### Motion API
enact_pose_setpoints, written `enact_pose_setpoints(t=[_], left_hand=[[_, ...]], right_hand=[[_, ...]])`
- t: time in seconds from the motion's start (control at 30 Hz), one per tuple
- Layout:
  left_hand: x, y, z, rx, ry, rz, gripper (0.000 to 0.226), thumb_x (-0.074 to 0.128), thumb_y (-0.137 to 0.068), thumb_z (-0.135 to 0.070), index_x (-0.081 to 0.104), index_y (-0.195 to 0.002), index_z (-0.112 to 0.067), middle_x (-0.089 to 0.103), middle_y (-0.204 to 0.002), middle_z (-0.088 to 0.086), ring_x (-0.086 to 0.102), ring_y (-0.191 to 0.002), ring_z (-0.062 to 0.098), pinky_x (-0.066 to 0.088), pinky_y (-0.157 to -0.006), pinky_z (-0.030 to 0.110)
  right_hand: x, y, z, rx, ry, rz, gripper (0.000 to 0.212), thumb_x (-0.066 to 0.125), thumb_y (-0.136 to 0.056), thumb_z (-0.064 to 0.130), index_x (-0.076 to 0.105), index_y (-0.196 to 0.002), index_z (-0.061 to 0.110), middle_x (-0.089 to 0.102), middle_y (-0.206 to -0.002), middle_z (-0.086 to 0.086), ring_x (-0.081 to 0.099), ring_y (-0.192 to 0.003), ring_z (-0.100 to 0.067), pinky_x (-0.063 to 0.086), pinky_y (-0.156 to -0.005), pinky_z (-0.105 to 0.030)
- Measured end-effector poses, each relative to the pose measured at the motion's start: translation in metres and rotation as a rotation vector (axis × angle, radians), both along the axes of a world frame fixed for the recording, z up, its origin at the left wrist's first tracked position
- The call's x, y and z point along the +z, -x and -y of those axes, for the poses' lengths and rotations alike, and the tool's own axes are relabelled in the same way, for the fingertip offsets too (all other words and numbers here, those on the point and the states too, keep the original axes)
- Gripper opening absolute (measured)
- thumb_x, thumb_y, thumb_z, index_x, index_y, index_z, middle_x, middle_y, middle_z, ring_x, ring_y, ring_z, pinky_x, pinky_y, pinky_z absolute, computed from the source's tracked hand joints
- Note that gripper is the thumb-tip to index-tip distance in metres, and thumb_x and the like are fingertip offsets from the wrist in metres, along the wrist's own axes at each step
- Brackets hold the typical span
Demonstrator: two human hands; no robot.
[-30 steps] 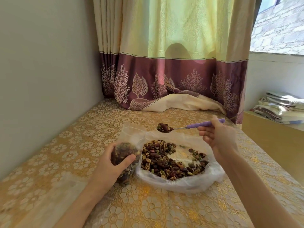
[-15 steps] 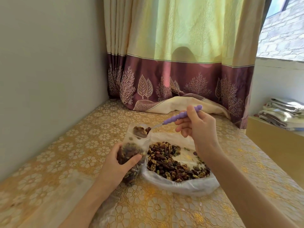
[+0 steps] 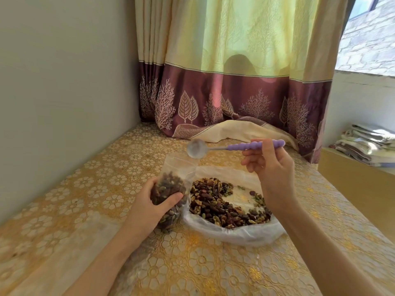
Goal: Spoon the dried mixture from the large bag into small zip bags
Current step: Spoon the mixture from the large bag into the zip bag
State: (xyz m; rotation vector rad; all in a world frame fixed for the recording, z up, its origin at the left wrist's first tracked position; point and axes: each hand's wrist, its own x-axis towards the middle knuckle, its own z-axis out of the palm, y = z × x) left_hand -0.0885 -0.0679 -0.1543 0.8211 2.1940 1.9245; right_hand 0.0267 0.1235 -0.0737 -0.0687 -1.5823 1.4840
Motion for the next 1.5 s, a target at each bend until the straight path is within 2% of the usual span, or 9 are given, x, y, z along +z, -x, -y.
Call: enact_pose_setpoints(t=[0.13,0.27,0.47,0.53,0.7,0.97,1.17,1.3,1.5], left_hand=[[0.0,-0.001,0.0,0.002,0.001,-0.002,0.048,0.068,-0.053,-0.053,0.053,-0.098,-0.041,0.063,-0.099,-0.017,0.058,-0.084,-0.012,0.042,-0.065,0.008],[0.001,-0.002,0.0,0.003,0.007,-0.013,0.045,0.068,-0.054,-0.052,0.053,-0.095,-0.041,0.063,-0.097,-0.017,0.058,-0.083,-0.012,0.042,-0.063,0.008],[0.0,-0.002,-0.001,-0.004,0.014,-0.034,0.045,0.068,-0.055,-0.052,0.053,-0.096,-0.041,0.064,-0.096,-0.017,0.057,-0.082,-0.016,0.043,-0.063,0.009],[0.0,-0.002,-0.002,-0.006,0.016,-0.038,0.046,0.068,-0.054,-0.053,0.053,-0.097,-0.04,0.065,-0.096,-0.016,0.058,-0.082,-0.016,0.045,-0.061,0.007],[0.0,-0.002,-0.002,0.0,0.021,-0.038,0.053,0.066,-0.05,-0.058,0.053,-0.099,-0.041,0.064,-0.099,-0.016,0.059,-0.086,-0.009,0.044,-0.065,0.011],[-0.001,-0.002,-0.002,0.005,0.029,-0.032,0.053,0.067,-0.051,-0.058,0.053,-0.1,-0.043,0.064,-0.101,-0.014,0.059,-0.09,-0.005,0.044,-0.069,0.016],[0.0,-0.002,-0.002,0.01,0.04,-0.049,0.049,0.067,-0.051,-0.055,0.053,-0.096,-0.041,0.065,-0.099,-0.013,0.06,-0.091,0.0,0.045,-0.07,0.018],[0.0,-0.002,-0.002,0.004,0.033,-0.045,0.048,0.068,-0.051,-0.055,0.054,-0.095,-0.041,0.066,-0.096,-0.013,0.061,-0.083,-0.007,0.045,-0.065,0.014],[-0.001,0.0,-0.002,0.012,0.037,-0.048,0.045,0.069,-0.054,-0.052,0.054,-0.095,-0.042,0.066,-0.096,-0.013,0.061,-0.082,-0.008,0.044,-0.066,0.014]], right_hand=[[-0.02,-0.013,-0.026,-0.132,0.194,0.064,0.037,0.039,-0.103,0.023,0.058,-0.078,0.004,0.073,-0.079,-0.018,0.058,-0.054,-0.015,0.045,-0.047,-0.019],[-0.047,-0.024,-0.043,-0.413,0.087,0.231,0.036,0.043,-0.101,0.027,0.059,-0.073,0.011,0.07,-0.061,0.001,0.059,-0.048,-0.009,0.044,-0.045,-0.017],[-0.062,-0.027,-0.048,-0.607,-0.077,0.263,0.033,0.045,-0.1,0.03,0.059,-0.073,0.017,0.071,-0.064,0.008,0.063,-0.05,-0.011,0.049,-0.052,-0.023],[-0.064,-0.026,-0.047,-0.594,-0.081,0.281,0.033,0.045,-0.1,0.028,0.06,-0.074,0.015,0.07,-0.062,0.007,0.062,-0.049,-0.009,0.049,-0.053,-0.026],[-0.067,-0.019,-0.044,-0.442,0.03,0.33,0.039,0.044,-0.101,0.025,0.062,-0.07,0.01,0.071,-0.061,0.003,0.06,-0.044,-0.008,0.042,-0.038,-0.015],[-0.069,-0.021,-0.051,-0.289,0.303,0.425,0.05,0.046,-0.1,0.027,0.066,-0.058,0.009,0.07,-0.057,-0.008,0.063,-0.045,-0.012,0.047,-0.039,-0.015],[-0.066,-0.021,-0.047,-0.198,0.449,0.473,0.037,0.049,-0.099,0.021,0.066,-0.073,0.0,0.072,-0.064,-0.01,0.069,-0.054,-0.013,0.05,-0.042,-0.016],[-0.064,-0.023,-0.047,-0.226,0.504,0.412,0.034,0.049,-0.098,0.02,0.065,-0.08,-0.003,0.072,-0.064,-0.01,0.068,-0.051,-0.012,0.05,-0.042,-0.016],[-0.061,-0.025,-0.045,-0.196,0.531,0.354,0.034,0.046,-0.1,0.02,0.062,-0.077,0.001,0.071,-0.062,-0.008,0.064,-0.049,-0.01,0.048,-0.042,-0.016]])
